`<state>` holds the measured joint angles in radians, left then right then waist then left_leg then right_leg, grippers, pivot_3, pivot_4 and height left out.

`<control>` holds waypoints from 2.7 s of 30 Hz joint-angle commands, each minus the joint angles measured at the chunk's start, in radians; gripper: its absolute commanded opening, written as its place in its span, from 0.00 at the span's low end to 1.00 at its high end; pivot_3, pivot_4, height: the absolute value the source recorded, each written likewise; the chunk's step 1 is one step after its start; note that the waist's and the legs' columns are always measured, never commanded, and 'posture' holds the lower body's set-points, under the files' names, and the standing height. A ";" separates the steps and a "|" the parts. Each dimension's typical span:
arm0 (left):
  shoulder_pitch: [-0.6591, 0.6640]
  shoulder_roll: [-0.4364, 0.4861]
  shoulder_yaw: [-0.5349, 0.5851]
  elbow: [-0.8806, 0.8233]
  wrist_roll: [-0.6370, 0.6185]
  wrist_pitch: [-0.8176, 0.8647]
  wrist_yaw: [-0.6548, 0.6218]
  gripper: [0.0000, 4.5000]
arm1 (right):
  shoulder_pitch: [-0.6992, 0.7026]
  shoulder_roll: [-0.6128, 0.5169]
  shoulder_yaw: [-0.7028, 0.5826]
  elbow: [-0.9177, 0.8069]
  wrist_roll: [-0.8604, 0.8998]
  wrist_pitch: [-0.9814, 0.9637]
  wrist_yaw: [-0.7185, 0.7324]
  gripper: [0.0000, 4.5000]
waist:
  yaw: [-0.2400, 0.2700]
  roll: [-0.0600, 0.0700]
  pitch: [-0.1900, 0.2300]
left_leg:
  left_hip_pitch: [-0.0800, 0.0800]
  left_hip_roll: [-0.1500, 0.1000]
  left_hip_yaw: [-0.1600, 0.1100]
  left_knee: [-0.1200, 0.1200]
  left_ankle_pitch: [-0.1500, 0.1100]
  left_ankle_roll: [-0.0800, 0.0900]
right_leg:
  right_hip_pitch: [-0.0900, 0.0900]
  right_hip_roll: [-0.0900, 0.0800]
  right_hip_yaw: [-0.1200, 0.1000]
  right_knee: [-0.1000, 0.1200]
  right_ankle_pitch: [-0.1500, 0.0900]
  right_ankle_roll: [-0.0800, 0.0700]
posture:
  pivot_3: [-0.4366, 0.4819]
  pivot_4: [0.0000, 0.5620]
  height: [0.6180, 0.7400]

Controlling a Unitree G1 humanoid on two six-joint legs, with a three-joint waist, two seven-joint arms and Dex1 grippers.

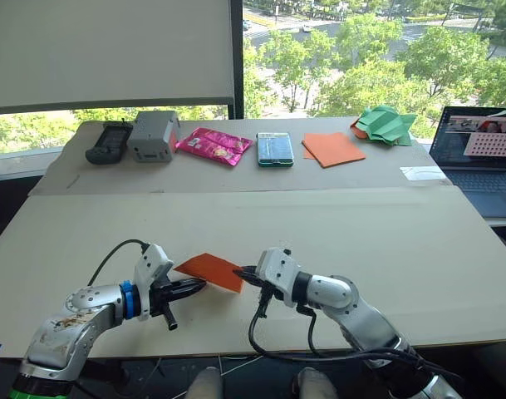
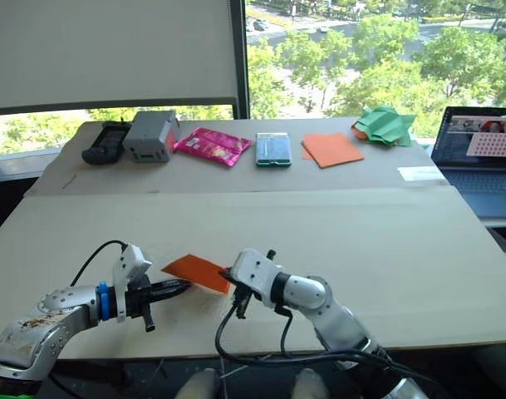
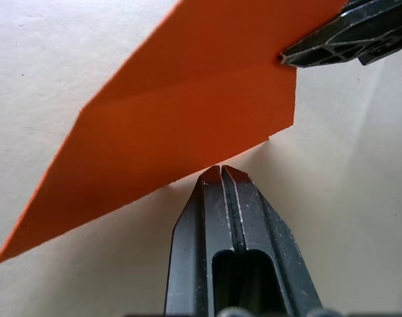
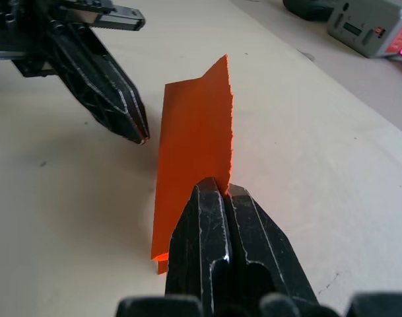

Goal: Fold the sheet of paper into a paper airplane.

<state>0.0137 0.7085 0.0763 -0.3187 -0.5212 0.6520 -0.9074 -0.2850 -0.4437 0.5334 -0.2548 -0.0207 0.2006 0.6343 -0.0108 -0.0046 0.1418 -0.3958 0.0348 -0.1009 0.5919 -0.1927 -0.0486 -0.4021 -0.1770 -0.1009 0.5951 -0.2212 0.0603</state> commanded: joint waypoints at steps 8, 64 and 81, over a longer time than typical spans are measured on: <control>-0.011 0.030 0.064 0.003 -0.043 0.015 -0.006 0.00 | -0.089 -0.030 0.075 0.248 -0.344 -0.360 -0.077 0.01 | -0.002 -0.002 0.000 | 0.006 0.000 0.000 -0.001 0.005 0.009 | 0.003 0.000 0.000 0.001 0.000 0.000 | 0.48 0.27 0.69; -0.125 0.051 -0.210 0.112 0.213 -0.170 -0.110 0.00 | -0.022 -0.027 -0.007 0.036 -0.297 -0.322 0.270 0.73 | -0.001 -0.004 -0.002 | 0.012 0.001 0.000 -0.001 0.001 0.002 | 0.014 0.000 0.001 0.001 0.000 0.000 | 0.48 0.27 0.69; -0.119 0.042 -0.245 0.122 0.250 -0.203 -0.111 0.00 | -0.143 0.157 -0.066 -0.017 -0.030 0.355 0.261 0.23 | 0.011 0.000 0.001 | 0.010 0.000 0.000 -0.001 0.001 0.001 | 0.012 0.000 0.001 0.002 0.000 0.000 | 0.48 0.27 0.69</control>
<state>-0.1077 0.7502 -0.1599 -0.2031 -0.2886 0.4459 -1.0242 -0.4165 -0.2899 0.4655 -0.2592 -0.0646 0.5394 0.9067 0.0000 -0.0049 0.1426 -0.3854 0.0351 -0.1004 0.5910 -0.1920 -0.0476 -0.3897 -0.1767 -0.0997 0.5970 -0.2213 0.0601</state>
